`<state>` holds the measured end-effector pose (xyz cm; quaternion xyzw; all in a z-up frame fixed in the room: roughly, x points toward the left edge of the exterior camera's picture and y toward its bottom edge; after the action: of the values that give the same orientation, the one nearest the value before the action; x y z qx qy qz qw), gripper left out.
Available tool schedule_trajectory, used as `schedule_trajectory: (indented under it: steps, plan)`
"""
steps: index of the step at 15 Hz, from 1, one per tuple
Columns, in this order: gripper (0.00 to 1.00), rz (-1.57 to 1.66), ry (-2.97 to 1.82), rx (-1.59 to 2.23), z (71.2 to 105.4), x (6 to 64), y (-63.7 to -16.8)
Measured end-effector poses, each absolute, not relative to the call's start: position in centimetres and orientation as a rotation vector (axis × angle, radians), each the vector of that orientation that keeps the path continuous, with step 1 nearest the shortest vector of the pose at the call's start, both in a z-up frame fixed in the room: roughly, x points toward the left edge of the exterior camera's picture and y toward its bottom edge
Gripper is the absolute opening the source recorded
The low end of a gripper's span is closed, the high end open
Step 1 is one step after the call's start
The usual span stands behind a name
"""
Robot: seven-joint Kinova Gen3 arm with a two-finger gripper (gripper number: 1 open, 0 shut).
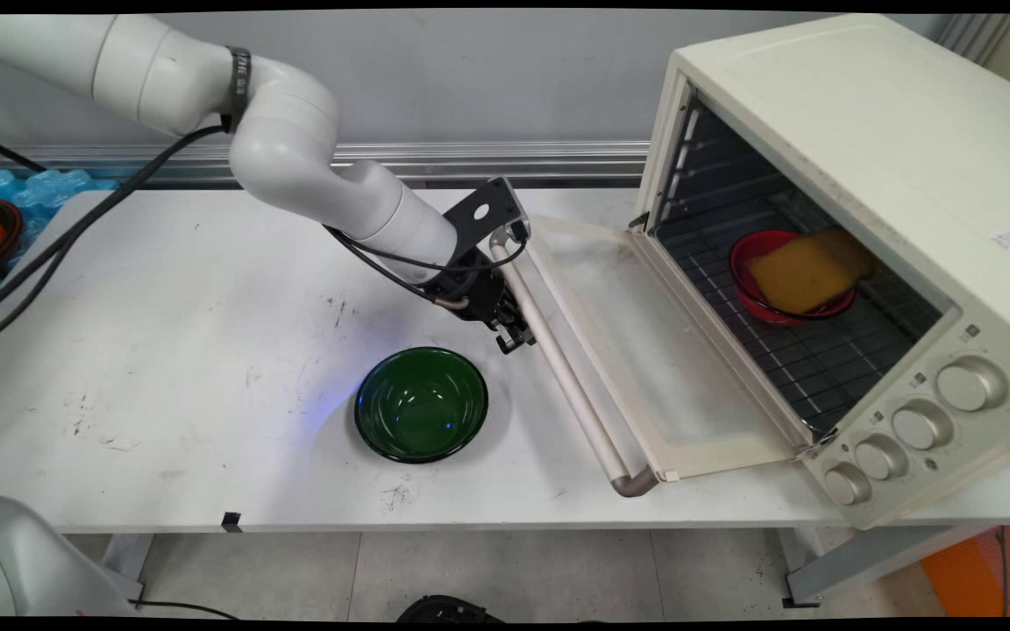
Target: Close the oven
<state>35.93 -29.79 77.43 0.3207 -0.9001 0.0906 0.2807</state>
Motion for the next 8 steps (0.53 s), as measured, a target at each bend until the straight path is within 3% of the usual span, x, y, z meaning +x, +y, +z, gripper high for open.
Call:
schedule_trajectory:
  steps: [8]
  plan:
    - [0.0,0.266,-2.35,0.85,77.66,35.47,-30.06]
